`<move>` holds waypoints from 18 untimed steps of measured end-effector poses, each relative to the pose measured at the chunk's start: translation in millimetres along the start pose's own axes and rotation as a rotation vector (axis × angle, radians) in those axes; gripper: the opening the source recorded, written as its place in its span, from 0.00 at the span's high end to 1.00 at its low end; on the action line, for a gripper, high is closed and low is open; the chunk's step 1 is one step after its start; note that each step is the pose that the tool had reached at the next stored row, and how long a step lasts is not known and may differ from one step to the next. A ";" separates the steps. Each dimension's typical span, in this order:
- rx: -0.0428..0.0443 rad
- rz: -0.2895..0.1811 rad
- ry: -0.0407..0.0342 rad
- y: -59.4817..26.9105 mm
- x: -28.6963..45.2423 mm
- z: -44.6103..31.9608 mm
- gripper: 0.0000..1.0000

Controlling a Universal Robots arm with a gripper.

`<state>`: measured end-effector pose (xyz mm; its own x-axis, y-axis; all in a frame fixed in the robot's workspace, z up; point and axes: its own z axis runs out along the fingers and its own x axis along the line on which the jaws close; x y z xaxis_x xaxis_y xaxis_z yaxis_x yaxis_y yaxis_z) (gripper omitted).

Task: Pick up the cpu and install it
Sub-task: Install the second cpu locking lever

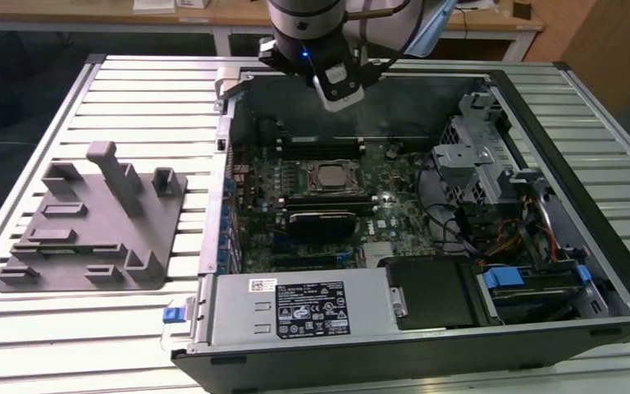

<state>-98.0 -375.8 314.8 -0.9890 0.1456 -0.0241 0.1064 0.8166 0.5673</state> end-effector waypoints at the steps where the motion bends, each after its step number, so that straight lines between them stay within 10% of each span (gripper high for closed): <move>1: 0.0067 0.000 -0.0012 0.2 0.0 0.4 0.89; 5: 0.0787 -0.002 -0.0129 0.1 0.0 0.3 0.89; 14: 0.0882 -0.003 -0.0141 0.1 0.0 0.4 0.89; 18: 0.1407 -0.008 -0.0200 0.1 0.0 0.3 0.89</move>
<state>-97.9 -375.5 314.6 -0.9878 0.1488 -0.0453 0.1133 0.8878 0.4460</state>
